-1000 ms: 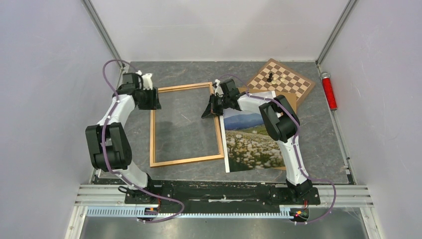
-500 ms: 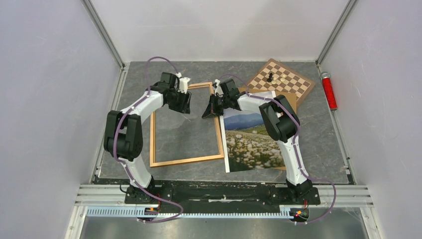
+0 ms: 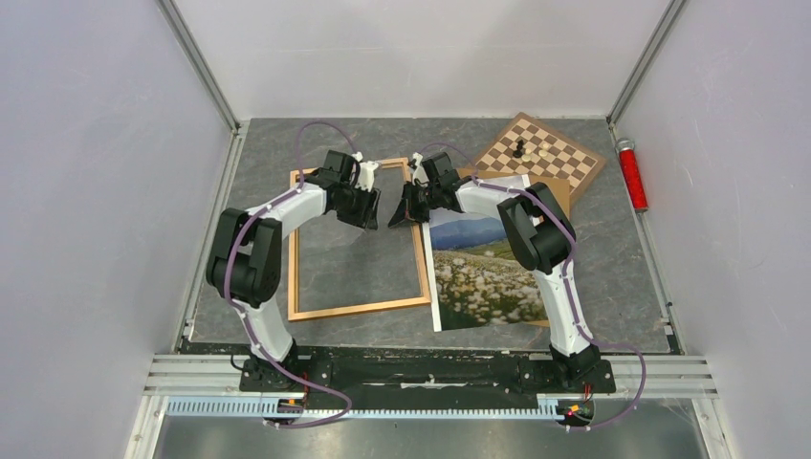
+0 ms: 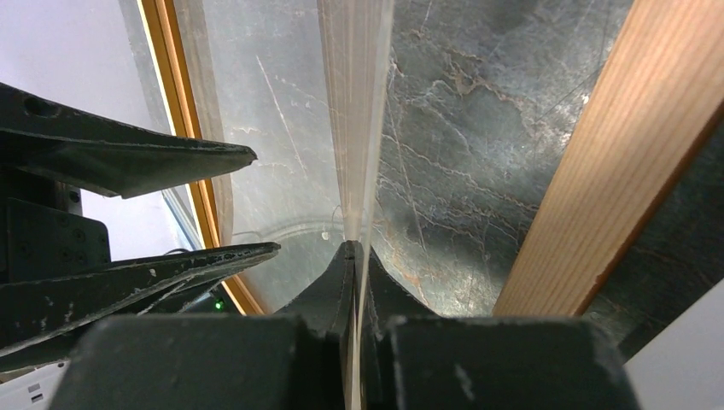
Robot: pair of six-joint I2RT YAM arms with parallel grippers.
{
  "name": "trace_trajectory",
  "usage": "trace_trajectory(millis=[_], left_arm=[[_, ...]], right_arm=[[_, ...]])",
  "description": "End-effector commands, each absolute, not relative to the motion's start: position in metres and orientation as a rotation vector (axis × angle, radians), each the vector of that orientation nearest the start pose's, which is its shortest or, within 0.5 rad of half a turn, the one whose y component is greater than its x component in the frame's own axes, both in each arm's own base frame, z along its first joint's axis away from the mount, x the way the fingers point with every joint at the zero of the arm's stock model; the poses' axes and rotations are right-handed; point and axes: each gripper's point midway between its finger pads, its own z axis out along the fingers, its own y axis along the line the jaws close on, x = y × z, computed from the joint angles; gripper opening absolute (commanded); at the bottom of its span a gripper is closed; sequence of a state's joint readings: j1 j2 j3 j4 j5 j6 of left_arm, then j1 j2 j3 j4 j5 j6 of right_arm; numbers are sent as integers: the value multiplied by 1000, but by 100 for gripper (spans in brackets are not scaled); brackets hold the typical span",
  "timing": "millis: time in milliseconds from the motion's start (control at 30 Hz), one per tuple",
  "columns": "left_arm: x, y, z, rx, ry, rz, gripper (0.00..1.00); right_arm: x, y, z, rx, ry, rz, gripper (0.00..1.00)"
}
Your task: Put the photo into the frame
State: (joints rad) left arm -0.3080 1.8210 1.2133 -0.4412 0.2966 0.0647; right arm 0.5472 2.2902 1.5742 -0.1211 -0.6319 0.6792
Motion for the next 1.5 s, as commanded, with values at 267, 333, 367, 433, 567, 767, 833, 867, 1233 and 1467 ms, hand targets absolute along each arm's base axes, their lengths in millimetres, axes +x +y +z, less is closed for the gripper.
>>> trace_trajectory(millis=[267,333,367,433,567,767,833,867,1233,1467], left_arm=[[370,-163,72,618,2463,-426,55],[369,-160,74,621,2462,-409,55],[368,-157,75,621,2464,-394,55],[369,-151,79,616,2463,-360,55],[372,-127,87,555,2468,-282,54],[375,-69,95,377,2501,-171,54],[374,-49,92,327,2520,-130,54],[372,-42,90,310,2533,-117,54],[365,27,64,6,2645,-70,51],[362,52,50,-68,2705,-85,49]], right_arm=[[388,378,9,-168,2607,1206,0],[386,380,9,-154,2606,1234,0],[384,380,9,-145,2610,1245,0],[383,381,8,-138,2610,1263,0],[381,384,11,-128,2606,1303,0],[380,388,15,-106,2594,1365,0],[381,388,16,-101,2593,1377,0],[381,388,17,-100,2590,1384,0],[380,389,21,-76,2578,1429,0],[381,390,20,-68,2575,1436,0]])
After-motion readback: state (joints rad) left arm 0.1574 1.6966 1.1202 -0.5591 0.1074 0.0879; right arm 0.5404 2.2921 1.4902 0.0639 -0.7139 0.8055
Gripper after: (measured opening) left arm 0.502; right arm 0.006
